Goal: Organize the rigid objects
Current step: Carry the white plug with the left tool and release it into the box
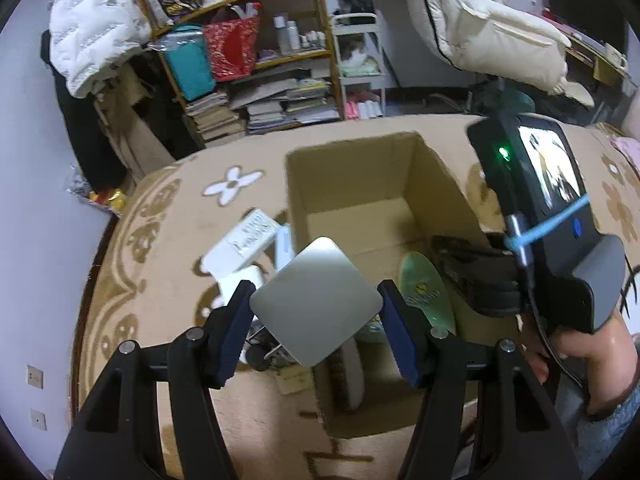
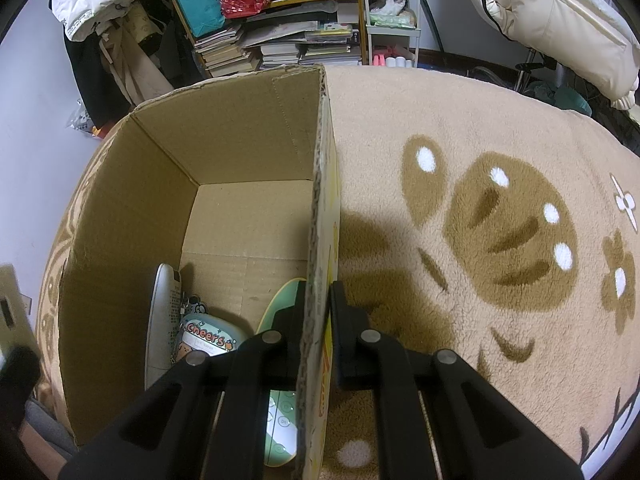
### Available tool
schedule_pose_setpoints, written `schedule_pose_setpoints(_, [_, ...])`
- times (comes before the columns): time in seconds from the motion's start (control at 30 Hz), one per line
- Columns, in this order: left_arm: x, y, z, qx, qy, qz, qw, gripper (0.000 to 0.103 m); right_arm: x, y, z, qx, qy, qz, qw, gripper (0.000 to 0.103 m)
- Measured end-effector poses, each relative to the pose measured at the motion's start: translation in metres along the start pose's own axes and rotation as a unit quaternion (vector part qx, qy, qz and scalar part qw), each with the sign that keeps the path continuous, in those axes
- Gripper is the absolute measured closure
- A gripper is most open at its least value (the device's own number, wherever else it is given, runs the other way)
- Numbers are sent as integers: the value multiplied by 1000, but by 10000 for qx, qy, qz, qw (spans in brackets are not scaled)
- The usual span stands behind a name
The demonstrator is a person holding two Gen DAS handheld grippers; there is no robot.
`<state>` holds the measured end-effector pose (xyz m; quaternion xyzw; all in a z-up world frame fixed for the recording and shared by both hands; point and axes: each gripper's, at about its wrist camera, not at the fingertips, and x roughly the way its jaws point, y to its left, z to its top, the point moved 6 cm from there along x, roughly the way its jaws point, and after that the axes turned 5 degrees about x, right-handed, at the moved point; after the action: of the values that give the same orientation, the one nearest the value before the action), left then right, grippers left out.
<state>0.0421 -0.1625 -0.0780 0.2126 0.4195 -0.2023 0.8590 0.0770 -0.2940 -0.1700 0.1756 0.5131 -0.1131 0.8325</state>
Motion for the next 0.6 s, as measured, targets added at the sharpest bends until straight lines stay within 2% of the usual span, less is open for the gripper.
schedule_pose_setpoints(0.23, [10, -20, -8, 319, 241, -73, 9992, 42, 0, 0, 0, 0, -1, 1, 10000, 93])
schedule_pose_setpoints(0.33, [15, -20, -12, 328, 371, 43, 9988, 42, 0, 0, 0, -2, -1, 0, 10000, 93])
schedule_pose_setpoints(0.47, [16, -19, -14, 293, 406, -40, 9987, 42, 0, 0, 0, -4, 0, -3, 10000, 93])
schedule_pose_setpoints(0.6, [17, -20, -15, 374, 396, 47, 9985, 41, 0, 0, 0, -2, -1, 1, 10000, 93])
